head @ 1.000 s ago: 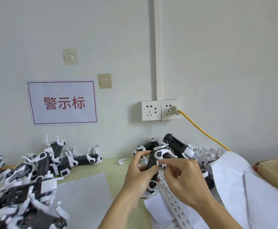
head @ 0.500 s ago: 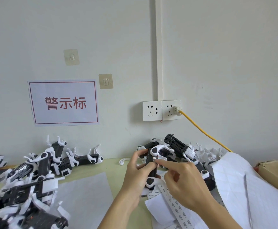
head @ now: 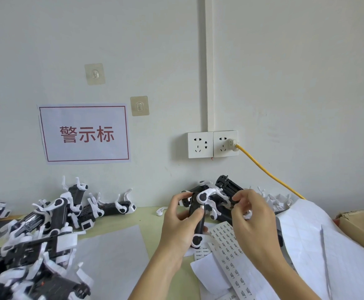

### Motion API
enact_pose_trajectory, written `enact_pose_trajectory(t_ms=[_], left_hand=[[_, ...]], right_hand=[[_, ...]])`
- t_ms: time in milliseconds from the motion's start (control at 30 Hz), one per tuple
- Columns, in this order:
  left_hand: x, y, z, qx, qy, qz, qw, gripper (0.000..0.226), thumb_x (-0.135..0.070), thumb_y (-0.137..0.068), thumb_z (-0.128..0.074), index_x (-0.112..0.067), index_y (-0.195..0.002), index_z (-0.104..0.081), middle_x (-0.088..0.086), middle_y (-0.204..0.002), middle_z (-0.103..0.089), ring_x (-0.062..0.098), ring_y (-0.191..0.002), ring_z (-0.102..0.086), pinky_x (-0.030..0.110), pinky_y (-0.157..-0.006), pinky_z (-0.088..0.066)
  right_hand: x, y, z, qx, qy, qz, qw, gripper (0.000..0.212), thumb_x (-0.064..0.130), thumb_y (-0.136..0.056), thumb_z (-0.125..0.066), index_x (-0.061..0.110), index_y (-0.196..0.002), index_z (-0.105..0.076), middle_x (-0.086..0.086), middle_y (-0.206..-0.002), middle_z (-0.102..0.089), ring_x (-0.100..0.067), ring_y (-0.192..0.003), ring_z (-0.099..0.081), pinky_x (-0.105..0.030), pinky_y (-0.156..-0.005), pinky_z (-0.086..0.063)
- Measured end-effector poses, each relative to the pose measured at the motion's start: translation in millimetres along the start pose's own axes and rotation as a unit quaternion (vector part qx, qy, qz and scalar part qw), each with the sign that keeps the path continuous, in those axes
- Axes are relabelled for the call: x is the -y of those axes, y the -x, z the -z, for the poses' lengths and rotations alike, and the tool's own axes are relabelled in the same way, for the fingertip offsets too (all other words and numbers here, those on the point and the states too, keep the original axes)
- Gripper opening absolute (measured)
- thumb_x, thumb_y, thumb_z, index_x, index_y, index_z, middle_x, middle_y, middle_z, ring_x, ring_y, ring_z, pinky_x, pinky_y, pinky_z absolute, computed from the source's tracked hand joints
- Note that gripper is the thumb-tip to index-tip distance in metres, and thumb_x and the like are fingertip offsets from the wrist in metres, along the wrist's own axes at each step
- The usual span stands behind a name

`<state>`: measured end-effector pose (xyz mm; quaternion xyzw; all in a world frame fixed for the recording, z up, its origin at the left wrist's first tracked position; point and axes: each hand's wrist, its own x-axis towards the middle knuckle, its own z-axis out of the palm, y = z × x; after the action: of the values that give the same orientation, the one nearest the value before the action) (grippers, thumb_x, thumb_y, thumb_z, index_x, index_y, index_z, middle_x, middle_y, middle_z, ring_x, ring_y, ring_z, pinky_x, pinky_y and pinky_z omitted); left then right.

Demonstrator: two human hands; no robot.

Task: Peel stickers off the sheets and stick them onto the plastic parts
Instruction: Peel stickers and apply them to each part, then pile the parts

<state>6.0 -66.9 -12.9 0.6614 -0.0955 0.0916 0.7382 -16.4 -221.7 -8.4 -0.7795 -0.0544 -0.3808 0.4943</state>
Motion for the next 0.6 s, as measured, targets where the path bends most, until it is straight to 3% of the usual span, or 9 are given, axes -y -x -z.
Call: enact_pose_trajectory(t_ms=[133,233,333,467,600], left_hand=[[-3,2,-1,0.018,0.013,-0.002,1.000,0.039,-0.006,-0.088,-0.062,-0.043,-0.101,-0.063,0.005,-0.092,-0.078,0.028,-0.065,-0.071,0.042,-0.068,-0.060],[-7,5,-3,0.063,0.031,-0.008,0.998,0.038,-0.014,-0.076,-0.063,-0.042,-0.101,-0.065,0.010,-0.097,-0.077,0.028,-0.067,-0.070,0.043,-0.066,-0.062],[-9,8,-5,0.121,0.011,-0.026,0.992,0.042,-0.014,-0.076,-0.063,-0.038,-0.110,-0.065,0.014,-0.100,-0.075,0.030,-0.074,-0.071,0.044,-0.070,-0.061],[-10,9,-8,0.136,-0.021,-0.055,0.989,0.043,-0.015,-0.077,-0.066,-0.036,-0.115,-0.065,0.013,-0.103,-0.074,0.035,-0.093,-0.072,0.049,-0.082,-0.060],[-8,6,-7,0.102,-0.011,-0.008,0.995,0.046,-0.032,-0.072,-0.077,-0.043,-0.114,-0.064,0.000,-0.108,-0.071,0.027,-0.095,-0.073,0.037,-0.070,-0.060]], right_hand=[[1,1,-1,0.111,-0.105,-0.113,0.982,0.027,0.029,-0.097,-0.058,0.044,-0.117,-0.052,0.010,-0.115,-0.056,-0.004,-0.108,-0.056,-0.029,-0.083,-0.046],[6,3,0,0.179,-0.200,-0.172,0.948,0.053,0.052,-0.086,-0.065,0.051,-0.135,-0.044,0.013,-0.122,-0.060,-0.008,-0.113,-0.061,-0.038,-0.095,-0.050],[8,0,4,0.198,-0.297,-0.178,0.917,0.061,0.053,-0.077,-0.078,0.056,-0.131,-0.049,0.008,-0.113,-0.073,-0.019,-0.104,-0.071,-0.043,-0.088,-0.054],[14,-3,8,0.184,-0.314,-0.188,0.912,0.039,0.051,-0.073,-0.072,0.035,-0.109,-0.074,-0.004,-0.109,-0.076,-0.025,-0.101,-0.072,-0.035,-0.080,-0.051],[14,-4,7,0.123,-0.339,-0.215,0.908,0.028,0.047,-0.076,-0.072,0.029,-0.096,-0.080,-0.003,-0.099,-0.078,-0.017,-0.095,-0.074,-0.029,-0.080,-0.049]])
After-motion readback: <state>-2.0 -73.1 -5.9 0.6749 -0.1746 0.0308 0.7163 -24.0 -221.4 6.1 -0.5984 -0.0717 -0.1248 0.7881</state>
